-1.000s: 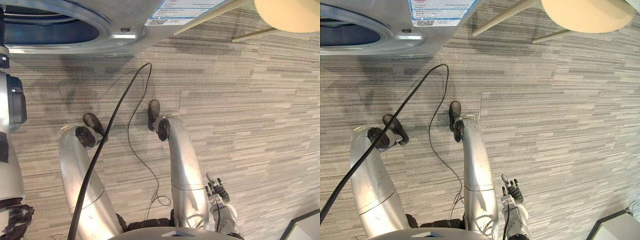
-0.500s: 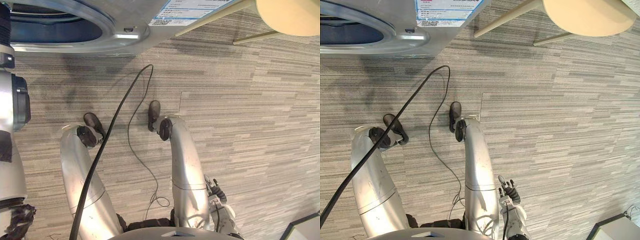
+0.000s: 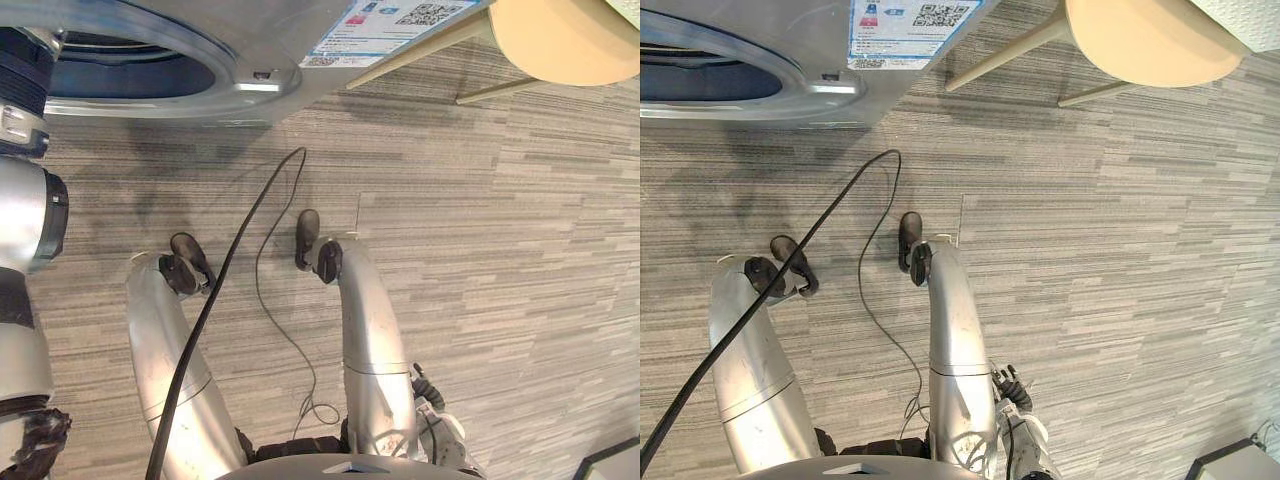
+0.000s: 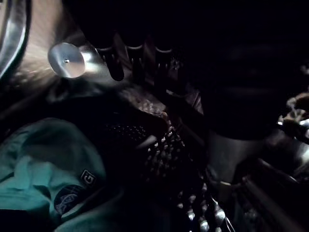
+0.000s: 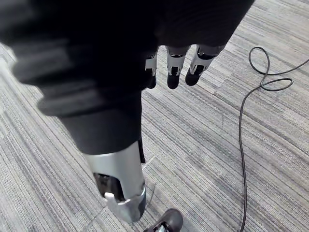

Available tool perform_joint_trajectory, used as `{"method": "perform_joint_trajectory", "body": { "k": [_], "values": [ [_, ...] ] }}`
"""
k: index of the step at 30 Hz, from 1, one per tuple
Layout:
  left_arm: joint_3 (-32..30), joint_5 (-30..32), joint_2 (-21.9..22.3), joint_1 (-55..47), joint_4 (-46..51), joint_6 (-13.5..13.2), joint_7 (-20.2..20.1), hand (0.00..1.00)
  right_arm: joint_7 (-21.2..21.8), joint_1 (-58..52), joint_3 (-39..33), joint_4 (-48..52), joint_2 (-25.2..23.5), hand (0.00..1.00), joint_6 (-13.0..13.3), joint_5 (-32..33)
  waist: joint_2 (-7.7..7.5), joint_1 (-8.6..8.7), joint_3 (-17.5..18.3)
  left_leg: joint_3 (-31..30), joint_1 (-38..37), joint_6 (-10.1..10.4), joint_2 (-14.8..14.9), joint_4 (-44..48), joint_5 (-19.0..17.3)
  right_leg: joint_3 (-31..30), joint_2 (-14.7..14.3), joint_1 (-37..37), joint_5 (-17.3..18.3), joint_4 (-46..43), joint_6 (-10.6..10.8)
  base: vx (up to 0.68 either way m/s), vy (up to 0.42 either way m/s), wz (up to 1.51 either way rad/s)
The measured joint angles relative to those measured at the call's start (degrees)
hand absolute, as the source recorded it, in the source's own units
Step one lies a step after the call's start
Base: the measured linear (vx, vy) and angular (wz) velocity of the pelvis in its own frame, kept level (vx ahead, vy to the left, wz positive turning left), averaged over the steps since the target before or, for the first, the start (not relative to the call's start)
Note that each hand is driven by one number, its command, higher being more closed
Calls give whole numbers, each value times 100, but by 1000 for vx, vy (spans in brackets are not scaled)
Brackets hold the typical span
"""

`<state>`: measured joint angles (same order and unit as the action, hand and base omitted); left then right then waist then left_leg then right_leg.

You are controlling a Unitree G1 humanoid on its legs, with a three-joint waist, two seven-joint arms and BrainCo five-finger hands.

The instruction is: Pick up the laundry basket with both hands and put the clothes into the washing machine.

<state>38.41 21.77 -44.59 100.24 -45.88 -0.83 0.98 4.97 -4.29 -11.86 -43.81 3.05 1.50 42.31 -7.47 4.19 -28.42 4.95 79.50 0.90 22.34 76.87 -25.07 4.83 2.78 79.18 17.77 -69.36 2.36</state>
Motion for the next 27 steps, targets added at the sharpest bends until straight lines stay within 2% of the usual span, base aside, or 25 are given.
{"method": "perform_joint_trajectory", "body": {
  "k": [2, 6, 9, 11, 14, 17, 18, 22, 24, 27],
  "values": [
    [127, 242, -32, -89, 11, -91, -2, 0, 1, 1, 4, 3, 1, 0, 7, -7, 4, -16, -2, 9, -59, 0, 0, -8, 0, 16, 6, -45, 1, 0, -2, 0, 0, 0],
    [218, 420, -36, -359, 43, -197, 14, 0, -2, 4, 10, 11, 87, 0, 94, -153, 223, -31, 10, 34, -106, -2, -86, -21, -1, 35, 82, -85, 25, -21, -32, -18, 13, 7],
    [-23, 462, 76, -659, 41, -115, 172, 0, -5, 15, -9, 15, 85, 0, 106, -218, 223, -75, 11, 160, -235, -2, -87, -31, -2, -70, 97, -89, 40, -75, -49, -19, 1, 0],
    [-927, 541, 411, -1008, 31, 162, 410, 0, -7, 28, -9, 17, 81, 0, 108, -213, 223, -89, 11, 182, -291, 1, -89, -54, -1, -90, 88, -113, 39, -82, -52, -41, -17, 0],
    [-1877, 533, 937, -1290, 31, 539, 716, 0, -21, 47, -16, 17, 82, 0, 139, -190, 223, -100, 12, 176, -317, 20, -88, -64, 11, -88, 87, -139, 24, -80, -78, -60, -15, 3],
    [-2631, 351, 1291, -1515, 135, 734, 970, 0, -42, 67, -17, 18, 52, 0, 185, -169, 223, -99, 12, 176, -322, 26, -89, -77, 28, -87, 87, -142, 2, -64, -111, -58, -1, -1],
    [-3014, 185, 1461, -1844, 617, 800, 1159, 0, -60, 71, -34, 32, 7, 0, 216, -164, 223, -97, 12, 174, -320, 28, -91, -102, 51, -79, 91, -143, -6, -49, -118, -44, -5, 1],
    [-3702, 44, 1758, -2760, 1961, 928, 1636, 0, -89, 122, -71, 145, -91, 0, 233, -106, 223, -79, 12, 119, -294, 58, -93, -119, 72, -29, 100, -144, -5, -47, -137, 0, 0, 0],
    [-3989, -27, 2079, -3421, 2696, 936, 1866, 0, -181, 125, -73, 278, -105, 0, 273, -105, 223, -108, 12, 93, -293, 83, -95, -149, 88, 12, 103, -152, 6, -47, -156, 1, -12, 4],
    [-4450, -190, 2890, -4410, 3327, 1023, 2159, 0, -212, 151, -199, 387, -150, 0, 369, -105, 223, -184, 12, -53, -251, 138, -129, -183, 132, 146, 113, -200, 53, -60, -233, -15, -31, 13]
  ]
}}
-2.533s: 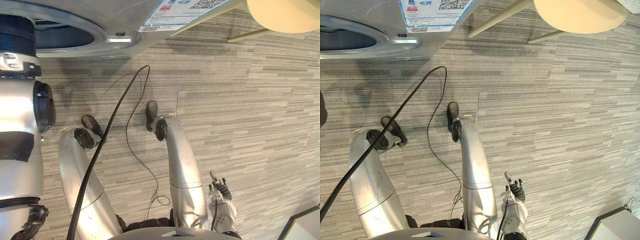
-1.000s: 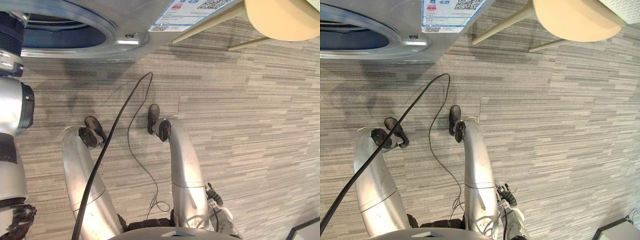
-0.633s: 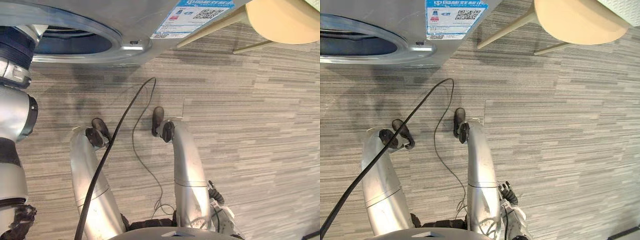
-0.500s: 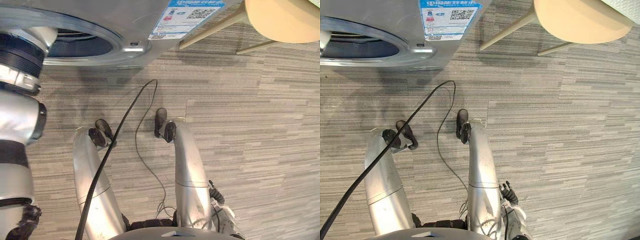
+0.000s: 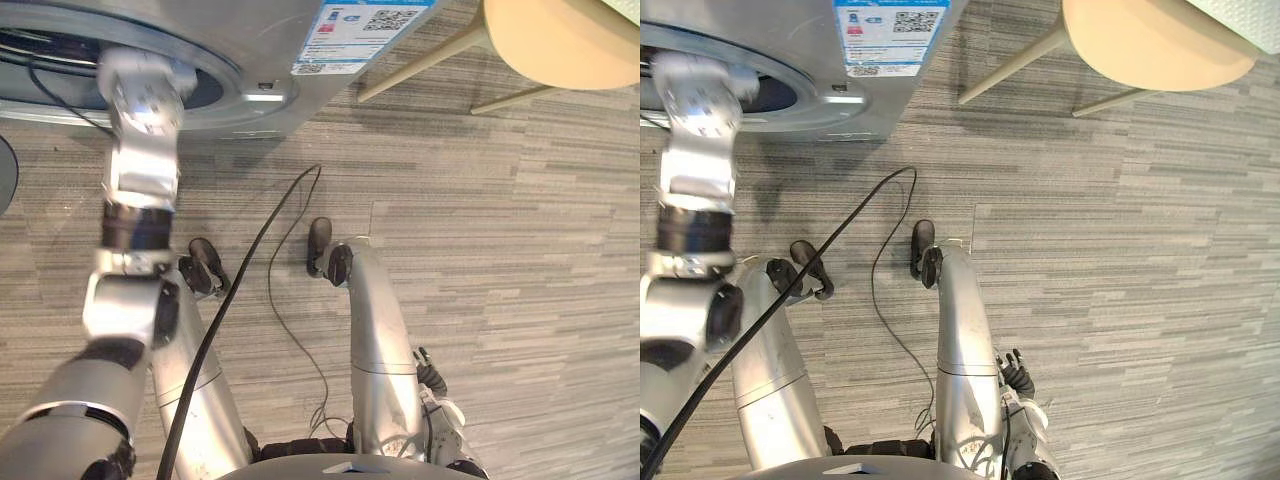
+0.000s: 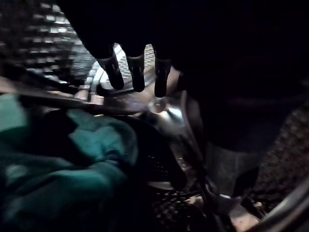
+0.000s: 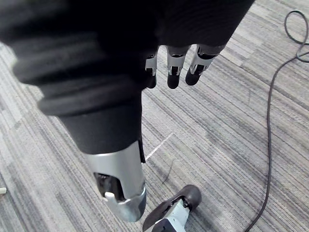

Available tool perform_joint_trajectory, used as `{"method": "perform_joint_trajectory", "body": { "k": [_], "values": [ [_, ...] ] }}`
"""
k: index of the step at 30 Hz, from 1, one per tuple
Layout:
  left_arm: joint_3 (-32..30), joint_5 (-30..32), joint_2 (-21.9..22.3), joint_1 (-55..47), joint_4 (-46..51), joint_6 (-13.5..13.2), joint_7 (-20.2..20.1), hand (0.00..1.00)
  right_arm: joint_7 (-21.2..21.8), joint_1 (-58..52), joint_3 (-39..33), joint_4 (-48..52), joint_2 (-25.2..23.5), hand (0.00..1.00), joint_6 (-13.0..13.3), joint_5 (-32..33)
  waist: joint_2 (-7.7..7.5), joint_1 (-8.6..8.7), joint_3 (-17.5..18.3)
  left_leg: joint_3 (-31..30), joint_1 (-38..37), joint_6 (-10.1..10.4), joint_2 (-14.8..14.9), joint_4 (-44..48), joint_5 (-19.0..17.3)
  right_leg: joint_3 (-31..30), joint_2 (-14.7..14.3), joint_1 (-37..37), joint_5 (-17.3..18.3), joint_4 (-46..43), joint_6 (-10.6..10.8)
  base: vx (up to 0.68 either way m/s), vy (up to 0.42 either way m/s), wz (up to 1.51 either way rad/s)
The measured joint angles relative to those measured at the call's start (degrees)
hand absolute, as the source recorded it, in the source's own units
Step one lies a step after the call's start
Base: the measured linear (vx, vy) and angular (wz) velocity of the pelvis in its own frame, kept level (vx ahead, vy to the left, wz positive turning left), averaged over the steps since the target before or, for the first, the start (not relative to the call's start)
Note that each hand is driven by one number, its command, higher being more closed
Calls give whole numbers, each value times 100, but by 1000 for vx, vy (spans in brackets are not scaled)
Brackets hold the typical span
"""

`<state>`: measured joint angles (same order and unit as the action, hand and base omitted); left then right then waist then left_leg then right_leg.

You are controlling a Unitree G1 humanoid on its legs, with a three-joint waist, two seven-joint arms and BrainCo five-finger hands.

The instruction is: Pick up the laundry basket with both hands and put the clothes into the washing machine.

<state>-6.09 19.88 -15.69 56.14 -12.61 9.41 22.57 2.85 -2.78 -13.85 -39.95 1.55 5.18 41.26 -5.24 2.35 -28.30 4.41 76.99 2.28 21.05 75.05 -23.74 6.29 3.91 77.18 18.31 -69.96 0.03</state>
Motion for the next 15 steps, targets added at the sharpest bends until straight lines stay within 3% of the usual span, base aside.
{"method": "perform_joint_trajectory", "body": {
  "k": [3, 6, 12, 15],
  "values": [
    [-45, -206, 478, -706, 564, 50, 311, 0, -56, 37, -39, 56, -3, 0, 28, -1, 0, -40, 0, -74, 3, 25, -23, -16, 40, 61, 27, -34, 30, -28, -48, -25, -26, 12],
    [-35, -483, 918, -857, 699, -23, 373, 0, -86, 40, -40, 72, 0, 0, 88, -7, -2, -55, 1, -143, 2, 17, -33, -16, 46, 83, 45, -74, 42, -37, -69, -31, -12, 6],
    [-49, -1182, 1192, -1022, 814, -258, 718, 0, -223, 78, -39, 86, -10, 0, 87, -9, -3, -11, 2, -158, -1, 4, -34, -16, 58, 94, 47, -89, 41, -37, -70, 0, 0, 0],
    [27, -1489, 1419, -1660, 1442, -463, 748, 0, -249, 79, -39, 101, -14, 0, 88, -10, -3, -15, 2, -169, -11, 8, -38, -14, 60, 110, 56, -114, 42, -39, -69, 0, 0, 0]
  ]
}}
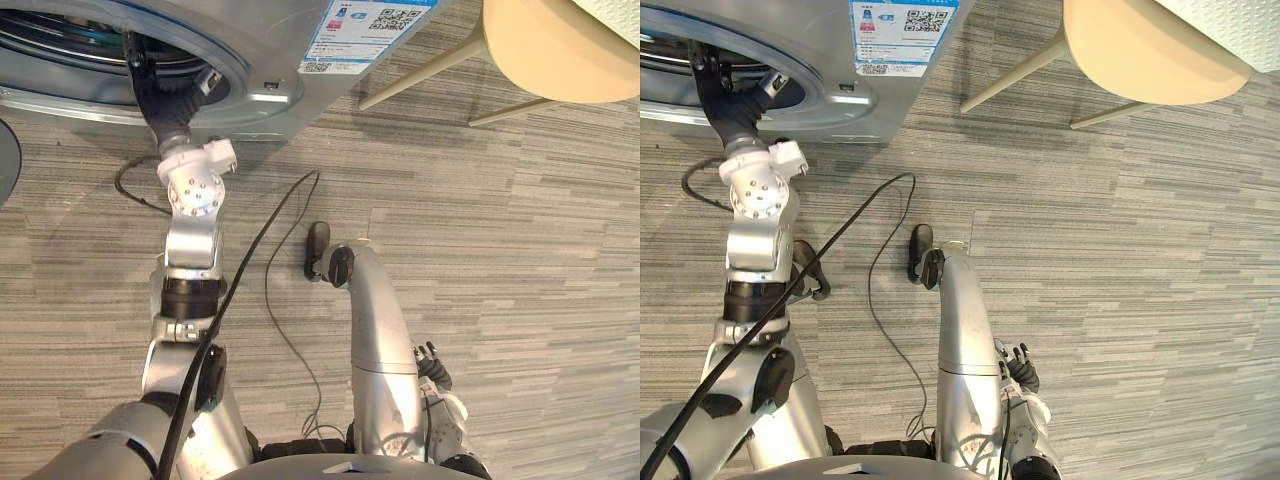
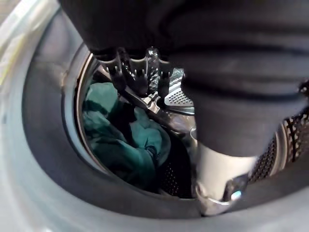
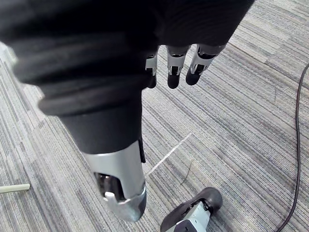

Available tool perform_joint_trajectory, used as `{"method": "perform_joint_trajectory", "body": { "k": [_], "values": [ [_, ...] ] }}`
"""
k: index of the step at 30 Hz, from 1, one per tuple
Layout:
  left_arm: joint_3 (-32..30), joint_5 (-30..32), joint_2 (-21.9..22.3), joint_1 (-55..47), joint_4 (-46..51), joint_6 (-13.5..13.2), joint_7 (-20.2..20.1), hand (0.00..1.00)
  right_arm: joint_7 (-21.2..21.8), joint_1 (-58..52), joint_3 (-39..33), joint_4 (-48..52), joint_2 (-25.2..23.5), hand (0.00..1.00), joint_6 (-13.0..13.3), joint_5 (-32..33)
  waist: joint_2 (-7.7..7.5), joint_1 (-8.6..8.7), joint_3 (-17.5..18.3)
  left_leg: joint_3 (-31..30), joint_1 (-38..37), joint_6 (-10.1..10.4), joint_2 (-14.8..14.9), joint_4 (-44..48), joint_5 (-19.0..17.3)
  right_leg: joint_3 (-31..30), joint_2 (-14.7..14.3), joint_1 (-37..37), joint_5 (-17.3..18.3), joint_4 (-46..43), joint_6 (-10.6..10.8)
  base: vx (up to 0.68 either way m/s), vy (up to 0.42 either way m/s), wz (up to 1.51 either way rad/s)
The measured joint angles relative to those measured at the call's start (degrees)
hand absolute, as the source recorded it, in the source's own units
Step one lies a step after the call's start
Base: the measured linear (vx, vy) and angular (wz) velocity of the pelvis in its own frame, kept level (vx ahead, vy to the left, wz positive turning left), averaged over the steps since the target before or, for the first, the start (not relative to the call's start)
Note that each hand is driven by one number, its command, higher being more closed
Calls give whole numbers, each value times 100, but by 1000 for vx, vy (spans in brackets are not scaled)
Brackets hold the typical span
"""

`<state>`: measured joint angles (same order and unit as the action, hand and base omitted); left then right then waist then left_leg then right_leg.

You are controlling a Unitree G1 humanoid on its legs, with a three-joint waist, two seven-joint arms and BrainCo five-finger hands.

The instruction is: Pick up the laundry basket with both hands and put the clothes into the washing machine.

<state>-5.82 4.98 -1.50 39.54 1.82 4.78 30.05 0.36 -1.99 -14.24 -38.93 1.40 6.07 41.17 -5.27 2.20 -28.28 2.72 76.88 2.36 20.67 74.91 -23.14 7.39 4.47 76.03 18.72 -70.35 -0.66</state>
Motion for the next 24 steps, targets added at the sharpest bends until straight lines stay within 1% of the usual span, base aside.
{"method": "perform_joint_trajectory", "body": {
  "k": [2, 4, 5, 6, 8, 10, 12, 13, 14, 15, 16, 18, 19, 20, 21, 22, 24],
  "values": [
    [100, -147, 97, -360, 263, -165, 84, 0, -48, -1, -5, 3, 2, 0, 19, -3, 0, -25, 0, -8, -3, -1, -4, 0, -1, 4, 1, -5, 2, -2, 0, 0, 0, 0],
    [192, -220, 115, -604, 410, -258, 99, 0, -62, -1, -7, 7, 1, 0, 52, -5, 0, -29, 0, -18, -17, -2, -9, 0, -1, 7, 2, -21, 3, -5, -1, 0, 0, 0],
    [314, -267, 131, -835, 473, -381, 96, 0, -108, -1, -7, 10, -1, 0, 85, -14, 0, -48, 0, -20, -74, -1, -12, -1, -1, 6, 2, -70, 6, -8, -2, 0, 0, 0],
    [374, -267, 130, -933, 473, -406, 93, 0, -127, -1, -5, 9, -4, 0, 105, -17, 0, -57, 0, -20, -111, -1, -12, -4, -2, 5, 2, -104, 11, -8, -1, -14, -23, 5],
    [580, -267, 146, -1328, 486, -514, 50, 0, -222, -1, -3, 11, -14, 0, 132, -64, -1, -82, 6, -11, -317, 0, -26, -66, -3, 7, 7, -304, 37, 28, -1, -32, -56, 10],
    [709, -313, 149, -1728, 533, -578, -80, 0, -233, -1, -1, 10, -15, 0, 141, -90, 2, -126, 16, 46, -569, 30, -58, -230, 26, -2, 13, -529, 53, 158, 19, -44, -76, 13],
    [742, -370, 152, -2321, 549, -675, -287, 0, -245, 0, -2, -2, -16, 0, 143, -112, 10, -189, 24, 91, -1036, 84, -142, -577, 91, 11, 13, -966, 42, 452, 7, -32, -87, 15],
    [746, -376, 152, -2477, 534, -702, -334, 0, -265, -1, -3, -8, -9, 0, 143, -114, 20, -208, 32, 106, -1173, 79, -157, -677, 128, 24, 15, -1101, 28, 533, 12, 1, -96, 18],
    [764, -377, 152, -2682, 465, -736, -427, 0, -312, -1, -8, -30, 0, 0, 143, -117, 30, -228, 37, 131, -1402, 110, -193, -845, 164, 42, 28, -1319, 16, 664, 22, 28, -105, 25],
    [793, -383, 153, -2945, 277, -748, -553, 0, -365, -2, -39, -42, 1, 0, 139, -153, 52, -263, 53, 172, -1722, 91, -228, -1077, 266, 76, 48, -1637, -10, 845, 32, 43, -107, 29],
    [825, -453, 158, -3107, 80, -761, -660, 0, -420, -7, -56, -50, 11, 0, 138, -245, 79, -285, 116, 191, -1935, 113, -259, -1245, 316, 107, 63, -1851, -43, 980, 1, 52, -106, 34],
    [880, -546, 170, -3384, -354, -768, -861, 0, -460, -8, -56, -70, 19, 0, 133, -336, 121, -294, 259, 212, -2415, 146, -375, -1628, 428, 163, 124, -2328, -45, 1257, 4, 75, -93, 34],
    [888, -586, 205, -3522, -663, -771, -1009, 0, -461, -9, -54, -121, 17, 0, 122, -339, 185, -307, 312, 240, -2772, 184, -423, -1884, 501, 219, 139, -2709, -68, 1480, 23, 124, -94, 35],
    [927, -716, 199, -3665, -946, -778, -1160, 0, -460, -8, -44, -234, 7, 0, 120, -376, 218, -343, 369, 279, -3163, 191, -480, -2152, 570, 251, 154, -3083, -98, 1693, 37, 131, -89, 31],
    [939, -755, 198, -3742, -1078, -778, -1234, 0, -461, -10, -46, -283, 4, 0, 110, -431, 222, -363, 401, 314, -3367, 195, -513, -2297, 598, 251, 169, -3263, -107, 1795, 45, 117, -48, 23],
    [940, -894, 205, -3925, -1320, -783, -1429, 0, -463, -16, -47, -395, 9, 0, 89, -574, 247, -368, 510, 394, -3747, 194, -566, -2596, 664, 268, 201, -3611, -139, 2025, 66, 123, -19, 18],
    [937, -1064, 216, -4252, -1725, -822, -1657, 0, -467, -117, -58, -544, 16, 0, 63, -741, 345, -379, 760, 524, -4334, 185, -630, -3125, 803, 298, 205, -4163, -245, 2521, 116, 139, 20, 12]
  ]
}}
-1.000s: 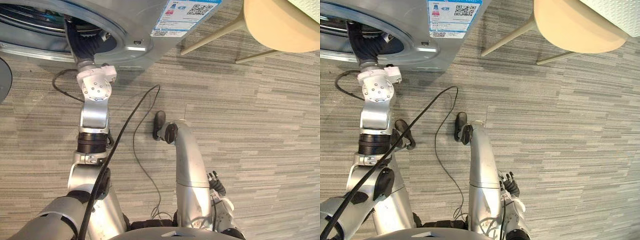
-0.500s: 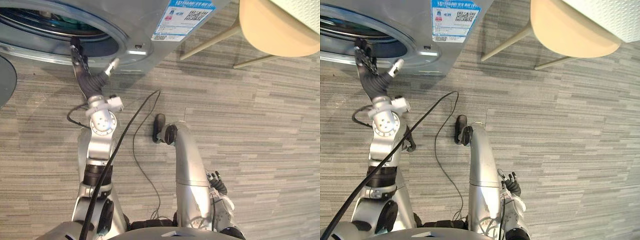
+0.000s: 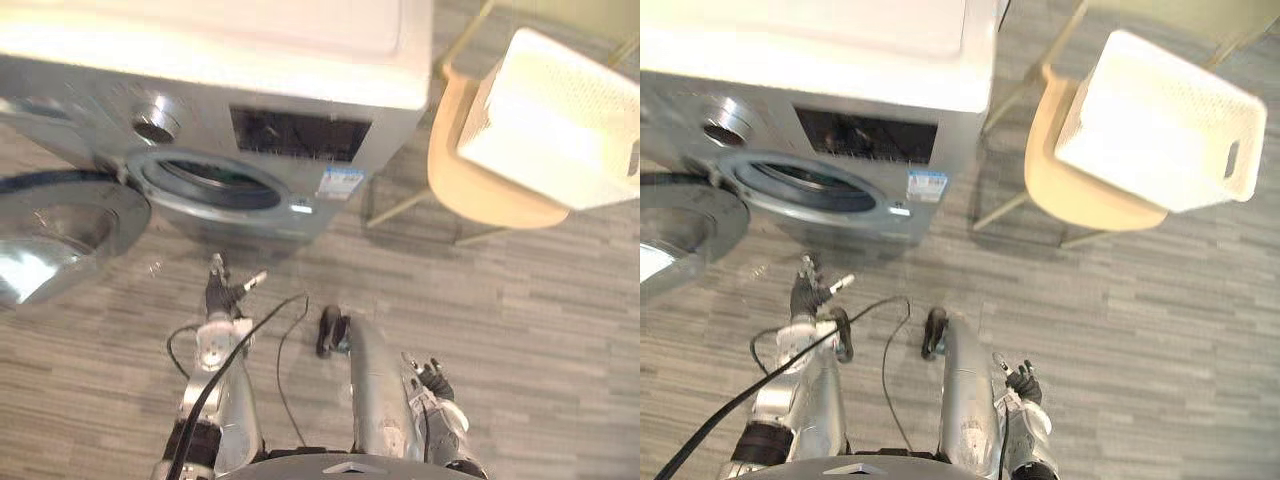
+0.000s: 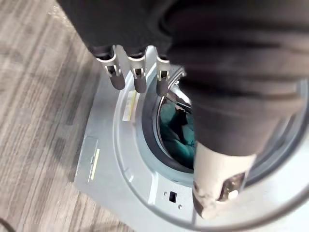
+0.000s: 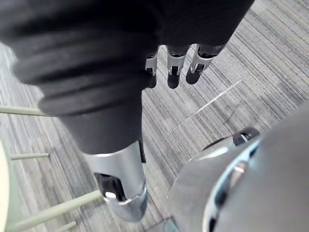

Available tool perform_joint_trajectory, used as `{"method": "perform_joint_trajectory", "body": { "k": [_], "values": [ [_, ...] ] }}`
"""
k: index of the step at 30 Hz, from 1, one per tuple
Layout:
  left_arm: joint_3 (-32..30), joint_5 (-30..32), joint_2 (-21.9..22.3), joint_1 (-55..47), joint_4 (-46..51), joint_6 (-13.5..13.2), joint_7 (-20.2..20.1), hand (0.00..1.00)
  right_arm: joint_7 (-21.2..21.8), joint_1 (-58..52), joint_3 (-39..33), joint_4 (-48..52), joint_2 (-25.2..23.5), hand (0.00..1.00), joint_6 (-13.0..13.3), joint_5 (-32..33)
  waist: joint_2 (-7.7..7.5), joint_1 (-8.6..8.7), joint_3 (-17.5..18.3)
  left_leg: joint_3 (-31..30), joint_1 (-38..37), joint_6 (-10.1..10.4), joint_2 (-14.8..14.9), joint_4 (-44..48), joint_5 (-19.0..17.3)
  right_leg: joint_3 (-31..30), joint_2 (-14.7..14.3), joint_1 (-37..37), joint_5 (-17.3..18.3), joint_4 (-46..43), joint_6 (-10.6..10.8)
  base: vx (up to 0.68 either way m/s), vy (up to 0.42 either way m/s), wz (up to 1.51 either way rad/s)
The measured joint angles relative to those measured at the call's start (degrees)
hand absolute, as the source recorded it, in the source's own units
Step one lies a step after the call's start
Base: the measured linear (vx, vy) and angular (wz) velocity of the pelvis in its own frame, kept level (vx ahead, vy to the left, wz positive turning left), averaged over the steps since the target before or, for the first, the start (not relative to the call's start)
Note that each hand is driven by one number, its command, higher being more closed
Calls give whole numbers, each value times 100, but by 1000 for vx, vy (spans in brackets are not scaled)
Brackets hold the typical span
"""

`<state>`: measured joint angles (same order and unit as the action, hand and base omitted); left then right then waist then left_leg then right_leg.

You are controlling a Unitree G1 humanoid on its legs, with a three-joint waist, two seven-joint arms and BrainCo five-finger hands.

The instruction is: Pick up the laundry basket with both hands and put the clothes into the washing machine.

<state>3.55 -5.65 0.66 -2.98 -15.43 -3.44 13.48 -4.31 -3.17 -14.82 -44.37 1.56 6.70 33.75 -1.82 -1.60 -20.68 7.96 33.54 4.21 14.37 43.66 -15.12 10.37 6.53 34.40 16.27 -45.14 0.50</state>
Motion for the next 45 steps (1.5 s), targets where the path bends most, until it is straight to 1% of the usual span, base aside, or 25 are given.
{"method": "perform_joint_trajectory", "body": {
  "k": [1, 2, 4, 6, 9, 12, 15, 18, 21, 25, 27, 28, 29, 30, 32, 34, 35, 36, 37, 38, 40, 42, 43, 44, 45],
  "values": [
    [-47, 30, 33, -192, -351, -31, -127, 0, -1, -92, -12, -85, 2, 0, -34, -50, 65, -2, 183, 86, -419, -20, -63, -416, 115, 19, -4, -414, -124, 408, 49, 138, 46, 4],
    [-74, 40, 39, -225, -423, -31, -144, 0, 0, -101, -16, -119, 2, 0, -36, -51, 74, 0, 214, 107, -505, -15, -78, -511, 141, 21, -3, -489, -151, 491, 50, 145, 48, 3],
    [-273, 168, 81, -437, -983, -31, -301, 0, 1, -229, -192, -246, -60, 0, -87, -165, 129, 4, 544, 272, -1086, -29, -168, -1188, 360, 48, -23, -1027, -384, 1157, 126, 120, 30, -1],
    [-653, 245, 225, -527, -1672, -30, -434, 0, 7, -350, -262, -384, -108, 0, -93, -274, 219, 21, 890, 438, -1604, 5, -211, -1858, 555, 92, -66, -1572, -651, 1921, 226, 156, 45, -1],
    [-1216, 363, 265, -551, -2625, -10, -636, 0, 20, -403, -466, -451, -149, 0, -203, -565, 247, 20, 1348, 673, -2191, 3, -341, -2655, 836, 43, -88, -2092, -1003, 2733, 261, 171, 63, -12],
    [-1733, 356, 262, -439, -3401, 2, -651, 0, 33, -314, -660, -787, -155, 0, -232, -724, 279, -3, 1745, 861, -2710, 21, -494, -3433, 1150, -23, -111, -2542, -1343, 3499, 336, 142, 46, -15],
    [-2007, 333, 189, -383, -3981, 51, -684, 0, 51, -176, -781, -1037, -152, 0, -318, -943, 301, 11, 1917, 946, -3183, 16, -645, -3984, 1347, -84, -117, -2925, -1543, 3972, 388, 133, 51, -13],
    [-2040, 232, 124, -340, -4206, 101, -795, 0, 76, -85, -796, -1245, -140, 0, -323, -947, 266, 16, 1962, 937, -3398, 7, -755, -4245, 1423, -93, -114, -3075, -1569, 4099, 414, 46, 29, 0],
    [-2029, 232, 83, -299, -4279, 101, -882, 0, 184, -55, -788, -1320, -136, 0, -320, -941, 220, 21, 1939, 939, -3520, -2, -797, -4294, 1431, -114, -97, -3147, -1541, 4032, 407, 13, 11, 0],
    [-1864, 241, -119, -177, -4426, 100, -891, 0, 258, 43, -565, -1470, -137, 0, -308, -928, 45, 89, 1655, 935, -3842, -41, -854, -4119, 1303, -209, 59, -3046, -1127, 2988, 402, -33, 3, 2],
    [-1676, 245, -224, -141, -4432, 102, -887, 0, 252, 114, -491, -1551, -105, 0, -313, -935, 17, 113, 1598, 919, -3776, -125, -822, -3944, 1182, -127, 236, -2968, -993, 2720, 385, -133, -2, 8],
    [-1668, 245, -225, -135, -4438, 102, -883, 0, 252, 112, -443, -1549, -89, 0, -314, -937, 23, 119, 1594, 910, -3742, -135, -800, -3935, 1187, -51, 300, -2936, -860, 2512, 266, -147, -31, 28],
    [-1661, 245, -234, -133, -4463, 104, -877, 0, 249, 78, -441, -1551, -48, 0, -319, -941, 40, 156, 1594, 803, -3663, -158, -800, -3849, 1200, 57, 545, -2704, -576, 1523, 47, -103, -73, 59],
    [-1629, 243, -240, -125, -4519, 104, -870, 0, 245, -34, -451, -1583, 3, 0, -334, -943, 72, 184, 1599, 559, -3612, -165, -798, -3807, 1215, 6, 837, -2623, -417, 618, 47, -85, -99, 79],
    [-1577, 239, -298, -125, -4584, 100, -870, 0, 243, -107, -572, -1735, 41, 0, -375, -944, 67, 219, 1618, 181, -3473, -95, -800, -3739, 1234, -416, 1189, -2689, -429, -112, 69, -90, -210, 95],
    [-1578, 239, -353, -146, -4580, 99, -866, 0, 239, -88, -587, -1815, 102, 0, -471, -974, 32, 214, 1705, -64, -3266, 68, -801, -3679, 1323, -762, 1377, -2831, -978, 161, 110, -86, -318, 56],
    [-1606, 215, -446, -145, -4586, 104, -858, 0, 237, -21, -586, -1951, 94, 0, -480, -1086, -106, 135, 1844, -176, -3133, 266, -811, -3703, 1457, -889, 1283, -2955, -950, 722, 656, -36, -354, -17],
    [-1603, 190, -357, -108, -4608, 109, -836, 0, 226, 58, -557, -2009, 193, 0, -532, -1162, 124, 65, 1824, -371, -3128, 318, -720, -3730, 1507, -807, 1098, -3163, -750, 1198, 818, -33, -338, -39],
    [-1596, 194, -333, -114, -4625, 110, -831, 0, 232, 142, -536, -2008, 256, 0, -536, -1167, 223, 61, 1800, -446, -3166, 304, -676, -3729, 1566, -747, 1031, -3309, -677, 1407, 899, -80, -329, -38],
    [-1597, 195, -317, -148, -4724, 115, -815, 0, 236, 163, -375, -2008, 331, 0, -552, -1176, 272, 109, 1787, -487, -3238, 424, -625, -3671, 1666, -585, 1004, -3688, -467, 1807, 1099, -90, -248, -17],
    [-1589, 194, -295, -169, -4765, 103, -767, 0, 255, 194, -71, -2000, 375, 0, -564, -1284, 291, 110, 1801, -461, -3297, 455, -442, -3674, 1683, -348, 848, -3999, -330, 2357, 1131, -99, -216, -13],
    [-1590, 169, -307, -117, -4734, 93, -768, 0, 260, 410, 329, -1977, 333, 0, -560, -1393, 303, 62, 1774, -474, -3097, 657, -113, -3705, 1812, -211, 510, -4001, -180, 2780, 995, -194, -200, -18],
    [-1584, 111, -316, -113, -4691, 87, -772, 0, 262, 451, 440, -1975, 323, 0, -553, -1393, 262, 55, 1751, -486, -3026, 671, -66, -3726, 1845, -153, 468, -3985, -57, 2865, 1007, -289, -199, 12],
    [-1570, 24, -280, -104, -4680, 69, -772, 0, 268, 434, 549, -1967, 364, 0, -521, -1393, 271, 77, 1734, -569, -2896, 559, 27, -3833, 2004, -7, 364, -3888, -38, 2841, 946, -248, -118, 50],
    [-1507, -47, -289, -101, -4652, 53, -773, 0, 261, 375, 565, -1970, 397, 0, -519, -1394, 282, 90, 1731, -576, -2753, 229, 30, -3947, 2162, 152, 325, -3822, 6, 2803, 847, -225, -93, 66]
  ]
}}
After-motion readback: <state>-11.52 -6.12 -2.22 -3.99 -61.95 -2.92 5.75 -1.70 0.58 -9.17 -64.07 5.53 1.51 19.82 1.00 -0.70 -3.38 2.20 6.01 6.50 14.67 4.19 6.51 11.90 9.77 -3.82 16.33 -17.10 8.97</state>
